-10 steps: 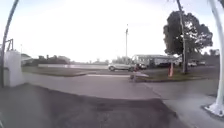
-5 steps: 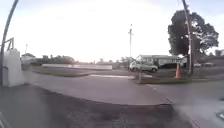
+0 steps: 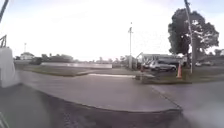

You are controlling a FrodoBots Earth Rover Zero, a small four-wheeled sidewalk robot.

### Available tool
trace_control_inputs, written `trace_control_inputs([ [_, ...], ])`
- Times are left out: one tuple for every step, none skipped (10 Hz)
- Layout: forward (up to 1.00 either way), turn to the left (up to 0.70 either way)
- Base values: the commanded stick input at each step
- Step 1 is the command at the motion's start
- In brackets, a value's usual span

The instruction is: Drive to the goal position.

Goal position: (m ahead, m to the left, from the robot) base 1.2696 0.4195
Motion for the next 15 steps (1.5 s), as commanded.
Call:
trace_control_inputs([
  [0.45,-0.27],
  [0.45,-0.27],
  [0.45,-0.27],
  [0.45,-0.27],
  [0.45,-0.27],
  [0.45,-0.27],
  [0.45,-0.27],
  [0.45,-0.27],
  [0.45,-0.27],
  [0.45,-0.27],
  [0.45,-0.27],
  [0.45,-0.27],
  [0.45,-0.27],
  [0.45,-0.27],
  [0.45,-0.27],
])
